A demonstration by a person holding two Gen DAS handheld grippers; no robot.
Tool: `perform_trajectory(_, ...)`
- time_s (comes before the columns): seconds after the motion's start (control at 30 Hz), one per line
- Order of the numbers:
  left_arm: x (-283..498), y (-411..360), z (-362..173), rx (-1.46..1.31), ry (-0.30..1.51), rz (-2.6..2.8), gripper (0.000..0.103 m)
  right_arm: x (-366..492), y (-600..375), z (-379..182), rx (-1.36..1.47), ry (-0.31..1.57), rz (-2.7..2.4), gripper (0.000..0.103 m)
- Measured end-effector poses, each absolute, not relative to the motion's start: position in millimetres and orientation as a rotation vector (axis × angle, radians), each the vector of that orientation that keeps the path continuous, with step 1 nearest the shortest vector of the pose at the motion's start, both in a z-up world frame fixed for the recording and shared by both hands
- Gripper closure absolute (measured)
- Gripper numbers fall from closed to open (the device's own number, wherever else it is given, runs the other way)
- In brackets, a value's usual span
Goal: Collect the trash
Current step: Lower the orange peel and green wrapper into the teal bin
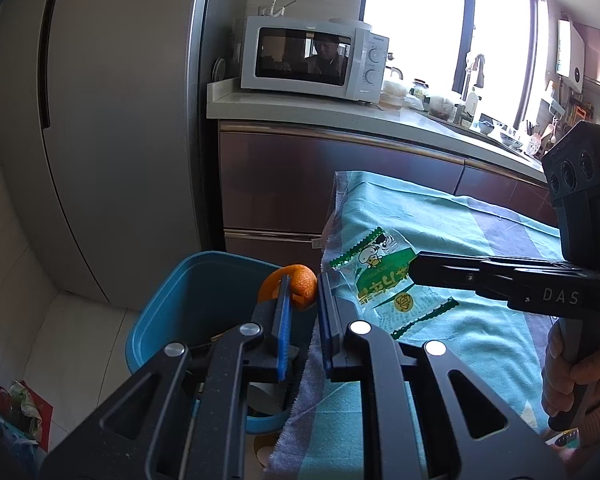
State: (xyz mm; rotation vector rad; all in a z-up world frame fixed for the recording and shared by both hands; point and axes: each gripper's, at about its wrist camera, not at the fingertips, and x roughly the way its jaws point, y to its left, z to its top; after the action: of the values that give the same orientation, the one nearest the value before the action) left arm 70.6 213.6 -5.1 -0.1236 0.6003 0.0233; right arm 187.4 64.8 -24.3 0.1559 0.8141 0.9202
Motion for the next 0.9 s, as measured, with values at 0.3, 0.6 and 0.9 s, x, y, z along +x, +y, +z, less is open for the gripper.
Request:
perform_trajectory(0.3, 77, 225, -12, -0.131, 0.616, 0.061, 0.09, 194, 89, -29, 0.128, 0.837, 0.942, 0.102)
perform_trajectory(0.6, 91, 236, -21, -0.148, 0.642, 0.082, 0.09, 200, 110, -39, 0.097, 0.863, 0.943, 0.102)
perform_trajectory(0.9, 106, 245, -36, -0.178, 0.673, 0.1, 0.09, 206, 124, -52, 0.076, 0.907, 0.926, 0.102)
